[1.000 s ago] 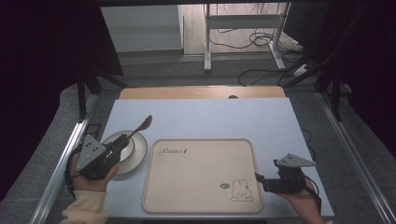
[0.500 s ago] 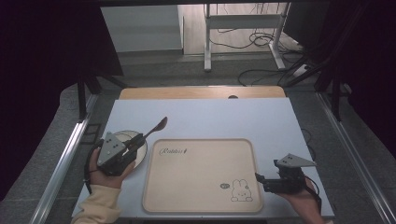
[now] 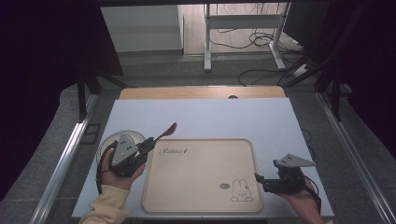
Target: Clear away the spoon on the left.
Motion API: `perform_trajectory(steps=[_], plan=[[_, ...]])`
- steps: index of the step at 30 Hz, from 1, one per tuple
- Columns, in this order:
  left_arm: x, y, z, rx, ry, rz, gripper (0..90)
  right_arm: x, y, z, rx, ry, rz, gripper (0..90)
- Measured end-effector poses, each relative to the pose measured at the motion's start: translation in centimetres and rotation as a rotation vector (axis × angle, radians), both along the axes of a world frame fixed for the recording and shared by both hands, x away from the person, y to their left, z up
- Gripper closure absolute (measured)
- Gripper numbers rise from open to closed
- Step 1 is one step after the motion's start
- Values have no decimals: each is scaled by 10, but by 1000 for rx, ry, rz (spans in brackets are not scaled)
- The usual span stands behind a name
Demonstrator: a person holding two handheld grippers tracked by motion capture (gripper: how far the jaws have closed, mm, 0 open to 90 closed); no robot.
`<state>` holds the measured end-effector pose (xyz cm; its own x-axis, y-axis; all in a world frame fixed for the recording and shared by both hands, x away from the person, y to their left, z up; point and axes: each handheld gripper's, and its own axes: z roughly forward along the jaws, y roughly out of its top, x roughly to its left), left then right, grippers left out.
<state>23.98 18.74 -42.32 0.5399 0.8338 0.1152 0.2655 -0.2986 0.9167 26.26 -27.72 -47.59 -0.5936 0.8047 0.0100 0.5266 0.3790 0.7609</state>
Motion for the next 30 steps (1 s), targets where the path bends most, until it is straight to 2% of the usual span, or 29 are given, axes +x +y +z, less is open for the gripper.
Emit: perform_trajectory(steps=[16, 21, 30], plan=[[2, -8, -21, 25, 56, -14, 846, -1, 0, 1, -1, -4, 6, 126], [4, -10, -30, 45, 83, -17, 845, 0, 0, 0, -4, -3, 12, 126], [0, -19, -41, 103, 98, -36, 844, -1, 0, 0, -3, -1, 11, 126]])
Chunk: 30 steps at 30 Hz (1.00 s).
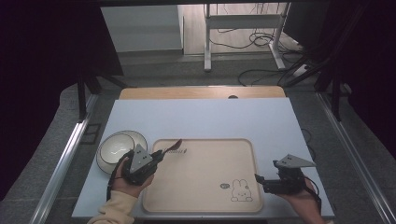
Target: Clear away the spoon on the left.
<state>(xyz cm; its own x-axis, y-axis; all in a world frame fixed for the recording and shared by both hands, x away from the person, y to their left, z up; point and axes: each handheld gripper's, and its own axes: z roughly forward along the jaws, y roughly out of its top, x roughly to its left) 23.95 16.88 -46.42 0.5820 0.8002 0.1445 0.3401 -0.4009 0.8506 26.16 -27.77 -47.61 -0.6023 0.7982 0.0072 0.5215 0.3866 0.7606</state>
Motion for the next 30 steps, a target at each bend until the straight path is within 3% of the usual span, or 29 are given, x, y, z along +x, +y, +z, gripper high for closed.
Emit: perform_trajectory(steps=[5, 8, 24, 30], plan=[[-1, 0, -5, 43, 12, -8, 844, 0, 0, 0, -2, 2, 3, 126], [-1, -2, -8, 40, 22, -14, 844, 1, 1, -1, -3, 3, 2, 126], [-9, -15, -28, 184, 50, -90, 829, 0, 0, -1, 2, 1, -6, 126], [-13, -22, -37, 219, 85, -123, 810, 1, 0, -1, -1, 5, -6, 126]])
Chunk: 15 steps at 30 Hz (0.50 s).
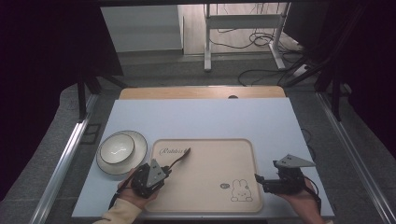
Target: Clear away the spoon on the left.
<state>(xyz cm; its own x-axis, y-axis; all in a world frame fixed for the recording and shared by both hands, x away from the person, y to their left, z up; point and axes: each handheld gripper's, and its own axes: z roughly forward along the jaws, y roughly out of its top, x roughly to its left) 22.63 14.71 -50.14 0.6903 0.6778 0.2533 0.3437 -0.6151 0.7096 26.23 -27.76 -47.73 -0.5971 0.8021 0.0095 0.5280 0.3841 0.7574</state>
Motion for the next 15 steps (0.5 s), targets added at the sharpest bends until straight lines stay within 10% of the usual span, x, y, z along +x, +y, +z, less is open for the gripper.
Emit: perform_trajectory(steps=[7, 15], plan=[[-1, -5, -7, 26, 59, -30, 752, 0, 1, 0, 1, 5, 3, 126], [5, -3, -9, -52, 138, -35, 501, 1, 0, -1, -2, 7, 2, 126]])
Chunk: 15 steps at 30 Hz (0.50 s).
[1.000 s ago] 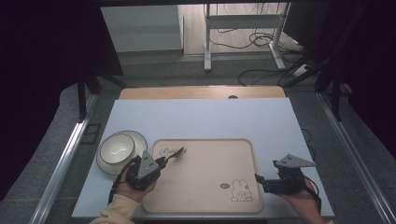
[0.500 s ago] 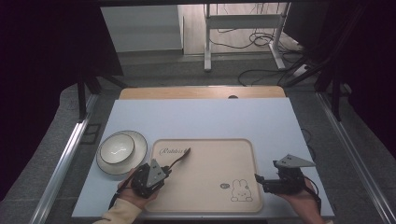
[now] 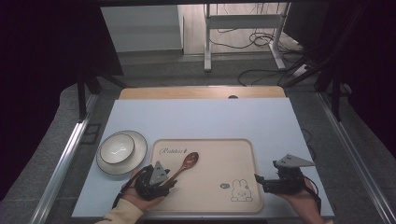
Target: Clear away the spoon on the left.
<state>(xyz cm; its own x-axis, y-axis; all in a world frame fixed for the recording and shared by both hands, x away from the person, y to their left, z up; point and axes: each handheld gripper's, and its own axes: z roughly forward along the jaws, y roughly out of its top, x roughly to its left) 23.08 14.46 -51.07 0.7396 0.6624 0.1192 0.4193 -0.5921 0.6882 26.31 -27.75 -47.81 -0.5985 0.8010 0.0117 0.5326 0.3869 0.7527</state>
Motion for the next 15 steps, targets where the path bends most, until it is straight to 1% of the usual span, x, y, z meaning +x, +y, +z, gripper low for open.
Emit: perform_trajectory(steps=[3, 6, 8, 9, 11, 15], plan=[[0, 2, 3, -26, -6, 13, 418, 0, 0, 0, 0, 0, 0, 126], [0, 4, 6, -52, -16, 25, 363, 0, 0, 0, 0, 0, 0, 126], [2, 5, 9, -69, -15, 29, 338, 0, 0, 1, 2, -14, -4, 129], [2, 6, 10, -89, -9, 30, 328, -1, -1, 2, 7, -26, -4, 130], [4, 8, 15, -118, -5, 38, 306, -1, -2, 3, 20, -33, -3, 134], [6, 13, 24, -171, -5, 56, 266, 0, -3, 2, 36, -28, 2, 134]])
